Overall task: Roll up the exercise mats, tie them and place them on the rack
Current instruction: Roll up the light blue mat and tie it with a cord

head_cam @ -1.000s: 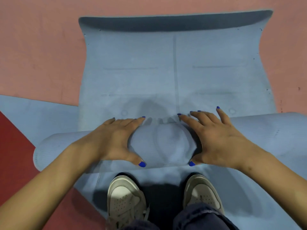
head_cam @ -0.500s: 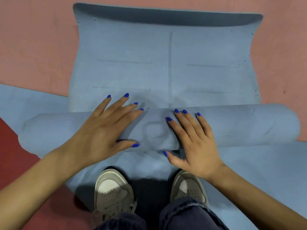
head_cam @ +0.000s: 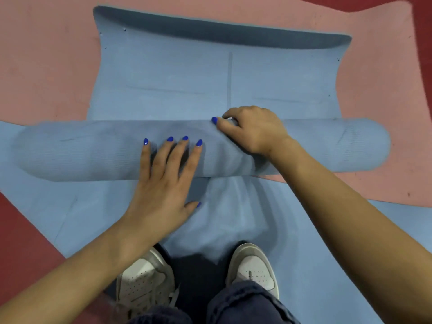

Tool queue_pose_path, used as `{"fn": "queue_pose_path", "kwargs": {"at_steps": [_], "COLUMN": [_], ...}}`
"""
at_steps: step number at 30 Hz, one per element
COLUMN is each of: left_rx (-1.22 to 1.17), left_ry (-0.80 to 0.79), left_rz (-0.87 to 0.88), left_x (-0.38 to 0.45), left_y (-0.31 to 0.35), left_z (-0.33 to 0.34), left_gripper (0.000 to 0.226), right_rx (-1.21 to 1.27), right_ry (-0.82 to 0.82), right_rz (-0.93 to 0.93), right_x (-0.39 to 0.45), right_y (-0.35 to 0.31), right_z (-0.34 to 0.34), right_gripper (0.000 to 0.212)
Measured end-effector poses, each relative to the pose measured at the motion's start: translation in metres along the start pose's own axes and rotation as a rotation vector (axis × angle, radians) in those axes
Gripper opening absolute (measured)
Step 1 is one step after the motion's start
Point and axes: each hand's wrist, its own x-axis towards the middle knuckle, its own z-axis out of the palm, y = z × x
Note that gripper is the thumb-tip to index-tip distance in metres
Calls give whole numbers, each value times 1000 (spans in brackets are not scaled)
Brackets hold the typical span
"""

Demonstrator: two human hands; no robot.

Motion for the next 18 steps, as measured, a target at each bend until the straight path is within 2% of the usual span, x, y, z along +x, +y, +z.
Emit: {"fn": "queue_pose_path", "kwargs": {"at_steps": [4, 11, 14, 18], "left_rx": [68, 93, 62, 118], "left_ry": [-56, -22, -69, -192], "left_rz": [-43, -87, -97, -112], "left_x": [24, 78, 95, 111], "left_y": [-5, -28, -37, -46], "left_z": [12, 18, 16, 5], "left_gripper": [133, 141, 139, 141], "right_rx": [-162, 37, 53, 10], "right_ry": [182, 473, 423, 271], "right_rz": [0, -28, -47, -108], "right_x": [14, -30, -45, -35], "right_y": [0, 0, 14, 29], "right_z": [-5, 16, 29, 26], "right_gripper": [45, 49, 60, 89]}}
